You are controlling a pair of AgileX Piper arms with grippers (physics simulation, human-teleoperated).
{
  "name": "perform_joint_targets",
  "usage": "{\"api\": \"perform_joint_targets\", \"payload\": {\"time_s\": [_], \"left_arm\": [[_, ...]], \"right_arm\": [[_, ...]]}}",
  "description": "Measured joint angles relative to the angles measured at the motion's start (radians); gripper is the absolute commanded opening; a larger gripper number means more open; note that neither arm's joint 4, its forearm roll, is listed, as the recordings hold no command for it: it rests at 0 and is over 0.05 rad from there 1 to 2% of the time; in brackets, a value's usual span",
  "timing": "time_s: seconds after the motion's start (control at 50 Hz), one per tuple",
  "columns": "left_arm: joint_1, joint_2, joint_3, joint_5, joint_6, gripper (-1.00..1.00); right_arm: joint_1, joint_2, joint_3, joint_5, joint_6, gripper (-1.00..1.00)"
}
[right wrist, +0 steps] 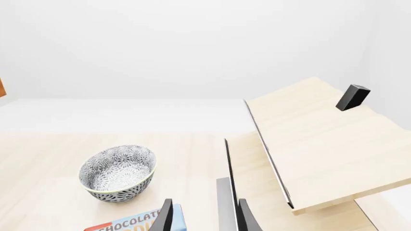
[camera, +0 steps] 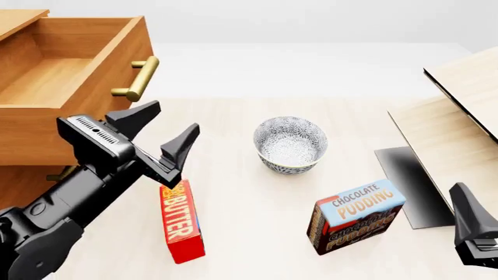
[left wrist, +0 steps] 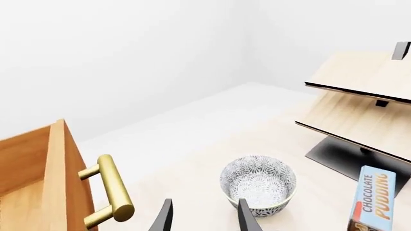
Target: Close the top drawer of the cabinet.
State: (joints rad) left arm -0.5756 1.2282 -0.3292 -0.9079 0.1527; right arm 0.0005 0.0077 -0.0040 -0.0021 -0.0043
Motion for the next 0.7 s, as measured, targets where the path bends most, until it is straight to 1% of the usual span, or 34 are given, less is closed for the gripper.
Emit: {"api": "perform_joint_targets", "payload": {"time_s": [0.3,0.7], "left_arm": [[0.038,-0.004,0.007,0.004,-0.010,1.00],[0.105,-0.057,0.017,0.049,-0.029,1.00]], "right_arm": [[0.000,0.000,0.000,0.000,0.000,1.00],[0.000,0.000,0.000,0.000,0.000,1.00]]}}
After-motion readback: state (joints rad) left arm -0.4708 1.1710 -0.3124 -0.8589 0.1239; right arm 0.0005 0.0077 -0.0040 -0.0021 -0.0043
